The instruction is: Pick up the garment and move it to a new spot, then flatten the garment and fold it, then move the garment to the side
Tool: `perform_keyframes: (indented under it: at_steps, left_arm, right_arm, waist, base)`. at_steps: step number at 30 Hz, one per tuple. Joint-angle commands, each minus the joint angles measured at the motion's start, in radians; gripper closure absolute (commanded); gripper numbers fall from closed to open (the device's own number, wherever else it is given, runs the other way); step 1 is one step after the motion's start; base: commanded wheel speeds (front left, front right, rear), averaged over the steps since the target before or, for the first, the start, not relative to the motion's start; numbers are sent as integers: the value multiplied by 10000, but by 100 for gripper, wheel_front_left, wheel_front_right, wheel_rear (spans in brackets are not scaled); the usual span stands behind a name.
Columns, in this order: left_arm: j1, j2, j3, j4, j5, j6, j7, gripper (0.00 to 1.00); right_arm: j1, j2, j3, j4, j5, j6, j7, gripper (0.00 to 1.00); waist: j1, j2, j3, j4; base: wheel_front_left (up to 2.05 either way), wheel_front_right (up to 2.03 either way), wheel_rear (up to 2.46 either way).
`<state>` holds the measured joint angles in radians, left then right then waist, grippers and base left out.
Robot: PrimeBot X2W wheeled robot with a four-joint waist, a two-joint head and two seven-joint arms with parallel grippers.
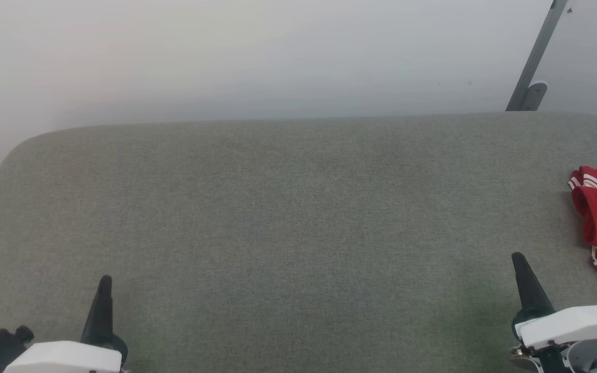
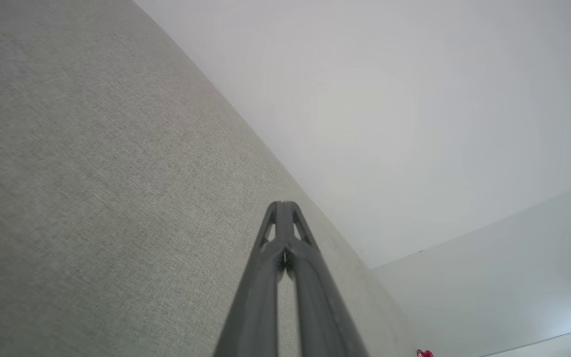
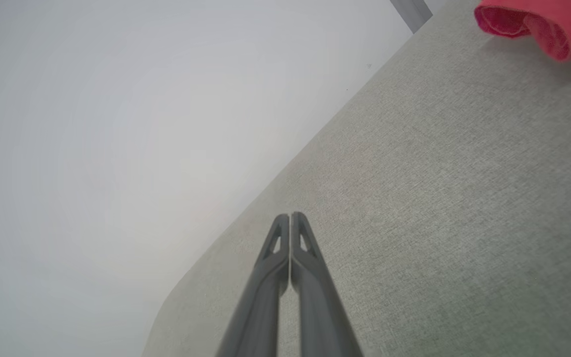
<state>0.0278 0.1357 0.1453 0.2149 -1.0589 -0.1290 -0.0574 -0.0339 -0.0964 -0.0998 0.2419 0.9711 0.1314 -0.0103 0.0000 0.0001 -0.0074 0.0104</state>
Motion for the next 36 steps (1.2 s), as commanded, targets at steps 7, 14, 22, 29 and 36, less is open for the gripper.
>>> perform_keyframes:
  at_steps: [7, 14, 22, 29, 36]
  left_arm:
    - [-422, -59, -27, -42, -773, -15, 242, 100]
    - [-542, -171, -61, 5, -1399, -17, 435, 100]
    - [-684, -286, -103, 50, -2069, -18, 647, 100]
    - [-823, -362, -135, 88, -2616, -20, 830, 100]
    - [-926, -457, -169, 131, -3120, -22, 986, 100]
  right_arm:
    - [-303, 47, -38, -71, 912, -5, 182, 100]
    - [-388, 105, -56, -59, 1636, -6, 318, 100]
    - [-457, 162, -74, -44, 2411, -6, 480, 100]
    - [-502, 209, -88, -33, 3038, -7, 601, 100]
    - [-561, 256, -100, -20, 3640, -4, 726, 100]
  waist:
    - [0, -1, 10, -9]
    - [0, -1, 19, -19]
    - [0, -1, 30, -30]
    - [0, -1, 40, -40]
    - [0, -1, 49, -49]
  base:
    - [0, 0, 0]
    - [0, 0, 0]
    - [0, 0, 0]
    - [0, 0, 0]
    - [0, 0, 0]
